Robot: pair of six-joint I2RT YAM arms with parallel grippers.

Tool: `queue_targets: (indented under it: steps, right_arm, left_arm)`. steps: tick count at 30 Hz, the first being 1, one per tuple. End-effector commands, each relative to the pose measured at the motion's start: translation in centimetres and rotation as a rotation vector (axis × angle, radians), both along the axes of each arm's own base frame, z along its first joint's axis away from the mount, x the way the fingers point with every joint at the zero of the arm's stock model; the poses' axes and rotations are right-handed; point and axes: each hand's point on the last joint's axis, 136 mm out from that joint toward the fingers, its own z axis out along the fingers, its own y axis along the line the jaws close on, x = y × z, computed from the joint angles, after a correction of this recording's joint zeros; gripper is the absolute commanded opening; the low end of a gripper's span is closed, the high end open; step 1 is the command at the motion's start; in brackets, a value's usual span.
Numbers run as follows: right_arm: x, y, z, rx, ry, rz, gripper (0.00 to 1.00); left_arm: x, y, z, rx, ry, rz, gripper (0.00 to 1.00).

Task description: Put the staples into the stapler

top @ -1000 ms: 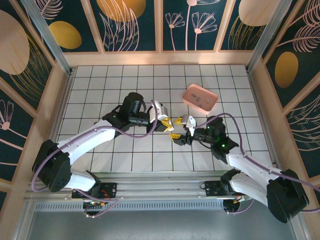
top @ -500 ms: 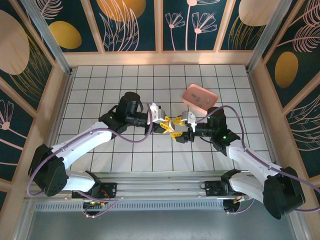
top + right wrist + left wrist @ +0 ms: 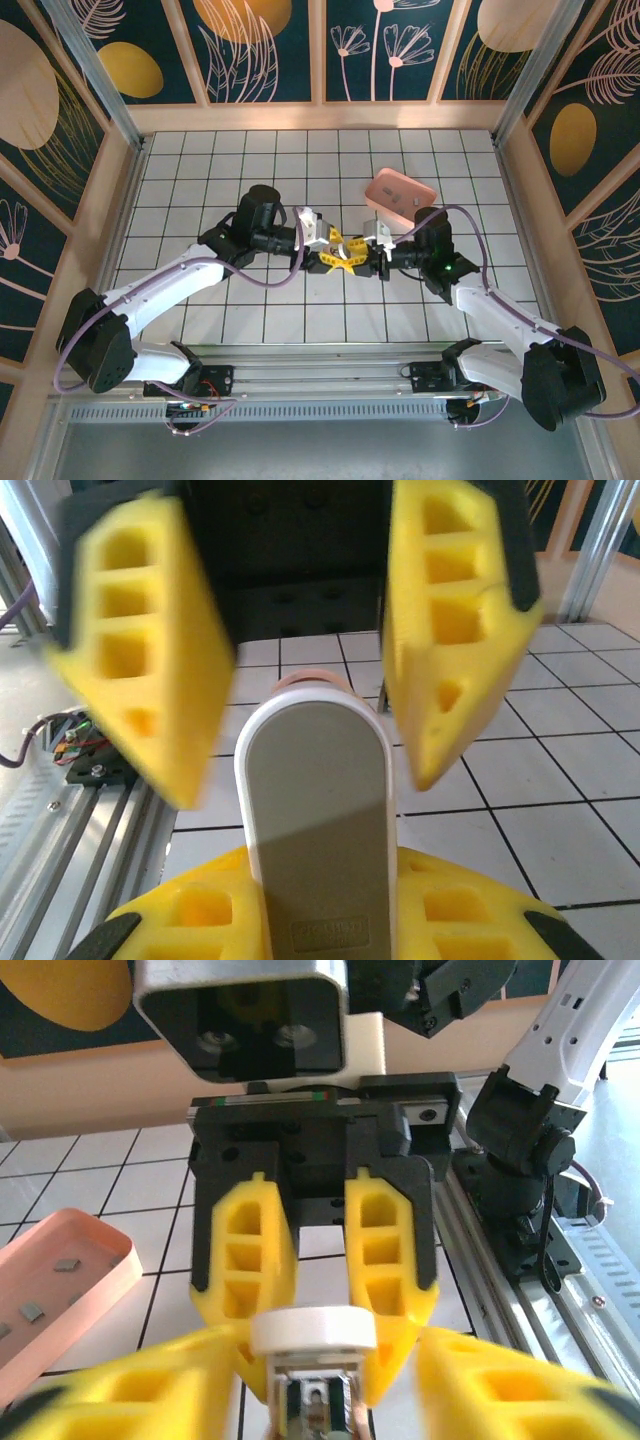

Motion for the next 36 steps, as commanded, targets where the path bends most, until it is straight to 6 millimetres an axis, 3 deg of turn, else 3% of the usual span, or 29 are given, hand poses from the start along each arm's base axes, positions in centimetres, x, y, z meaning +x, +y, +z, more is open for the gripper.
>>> queue_targets:
  steps: [1, 8, 18, 23, 29, 31, 33, 36]
  right_arm:
    - [-0.2, -0.5, 0.5, 0.023, -0.032, 0.017, 0.11]
    - [-0.2, -0.7, 0.4, 0.03, -0.049, 0.016, 0.1]
    - [0.0, -0.7, 0.7, 0.037, -0.064, 0.009, 0.1]
    - [0.0, -0.8, 0.7, 0.037, -0.066, 0.009, 0.1]
    - [0.0, -0.8, 0.8, 0.037, -0.069, 0.003, 0.11]
    - [0.4, -1.0, 0.8, 0.037, -0.044, -0.032, 0.23]
    - [1.1, -1.3, 0.8, 0.056, 0.025, -0.103, 0.48]
    - [2.2, -1.8, 1.1, 0.128, 0.186, -0.222, 0.59]
  left_arm:
    - [-0.4, 0.5, 0.6, -0.039, -0.06, 0.0, 0.62]
    - [-0.3, 1.0, -0.6, 0.0, -0.091, 0.018, 0.58]
    - [-0.3, 0.4, -0.9, -0.007, -0.066, -0.011, 0.37]
    - [-0.4, 0.4, -0.9, -0.002, -0.056, -0.024, 0.35]
    - [-0.3, 0.2, -0.9, 0.011, -0.049, -0.03, 0.16]
    - [0.1, 0.3, -1.1, 0.033, -0.056, -0.005, 0.09]
    - [1.3, 0.8, -1.8, 0.083, -0.069, 0.073, 0.07]
    - [3.1, 2.1, -3.6, 0.185, -0.114, 0.189, 0.04]
